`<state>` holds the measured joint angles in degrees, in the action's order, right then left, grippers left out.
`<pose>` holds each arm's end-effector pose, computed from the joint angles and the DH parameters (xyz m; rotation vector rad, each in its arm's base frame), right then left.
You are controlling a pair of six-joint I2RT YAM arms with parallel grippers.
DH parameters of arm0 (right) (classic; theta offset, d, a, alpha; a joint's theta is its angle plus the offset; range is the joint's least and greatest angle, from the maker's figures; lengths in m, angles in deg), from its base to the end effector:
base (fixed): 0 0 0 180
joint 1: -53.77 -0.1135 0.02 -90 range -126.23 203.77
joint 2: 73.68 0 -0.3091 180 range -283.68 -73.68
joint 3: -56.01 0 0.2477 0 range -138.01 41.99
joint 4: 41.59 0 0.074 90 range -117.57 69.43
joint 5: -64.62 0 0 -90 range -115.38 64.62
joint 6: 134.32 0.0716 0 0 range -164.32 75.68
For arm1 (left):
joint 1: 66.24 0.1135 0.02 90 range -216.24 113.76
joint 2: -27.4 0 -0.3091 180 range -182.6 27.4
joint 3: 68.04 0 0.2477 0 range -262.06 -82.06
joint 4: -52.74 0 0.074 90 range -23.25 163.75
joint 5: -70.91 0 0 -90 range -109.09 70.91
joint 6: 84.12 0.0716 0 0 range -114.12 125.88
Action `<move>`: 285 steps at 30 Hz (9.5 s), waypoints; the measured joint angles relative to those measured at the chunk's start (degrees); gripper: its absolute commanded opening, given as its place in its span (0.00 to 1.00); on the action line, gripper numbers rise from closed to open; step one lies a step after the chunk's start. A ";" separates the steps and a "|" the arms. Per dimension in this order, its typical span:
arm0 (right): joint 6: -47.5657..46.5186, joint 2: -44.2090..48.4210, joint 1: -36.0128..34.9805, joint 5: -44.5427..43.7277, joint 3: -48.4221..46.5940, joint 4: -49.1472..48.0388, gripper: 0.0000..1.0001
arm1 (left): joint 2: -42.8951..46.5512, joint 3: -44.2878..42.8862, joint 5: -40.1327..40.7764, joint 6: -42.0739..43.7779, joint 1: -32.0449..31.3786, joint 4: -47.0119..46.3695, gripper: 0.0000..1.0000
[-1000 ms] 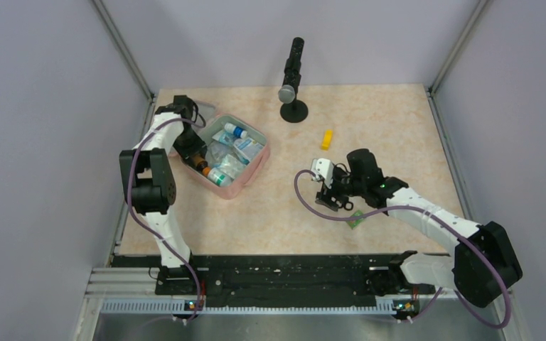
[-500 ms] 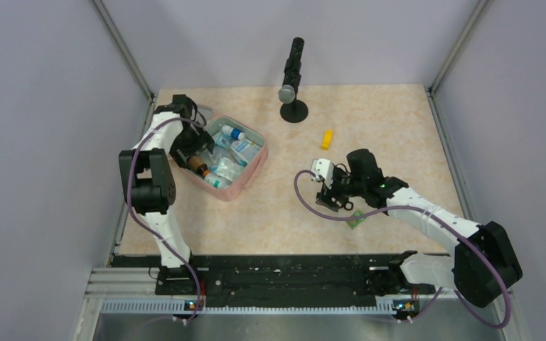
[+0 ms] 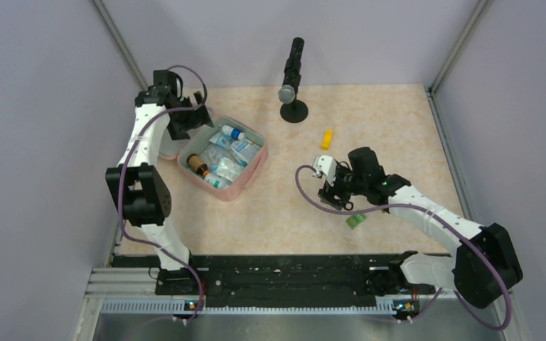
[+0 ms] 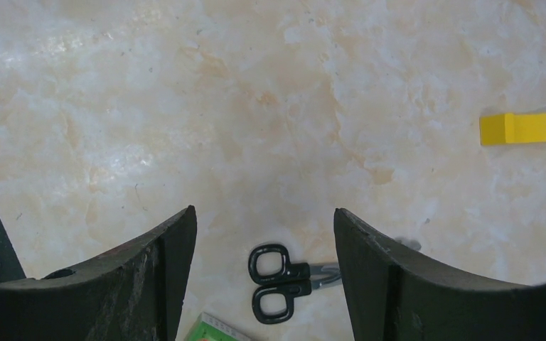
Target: Organize the medicine kit
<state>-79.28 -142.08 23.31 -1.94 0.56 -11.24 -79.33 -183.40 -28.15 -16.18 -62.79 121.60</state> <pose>0.2004 0.1509 0.2496 -1.4035 1.8076 0.4339 0.4256 0.0144 0.3211 -0.5279 2.5834 -0.3194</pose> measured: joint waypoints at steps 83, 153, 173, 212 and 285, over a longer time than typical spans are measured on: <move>42.16 -28.44 15.37 -7.48 -8.90 -9.99 0.00 | 20.11 35.71 -17.16 7.58 -25.07 -38.51 0.78; 39.54 -21.14 18.49 -2.60 -8.83 -1.16 0.54 | -27.23 12.83 -55.39 7.82 -41.99 -39.12 0.00; 35.06 -16.68 15.43 7.15 -10.38 -9.07 0.63 | 26.45 32.24 -25.62 57.20 -25.27 4.79 0.00; 69.37 -47.30 -16.87 -36.13 -36.09 -21.44 0.50 | 64.87 48.09 11.98 10.16 -2.14 -16.09 0.00; 19.58 -8.39 3.19 5.16 -14.16 -0.85 0.70 | -23.17 11.58 -54.34 68.32 18.69 30.80 0.00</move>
<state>-59.69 -150.47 26.50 3.22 -13.60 -12.09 -102.50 -171.81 -82.49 52.14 -44.11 152.40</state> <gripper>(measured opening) 0.702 0.046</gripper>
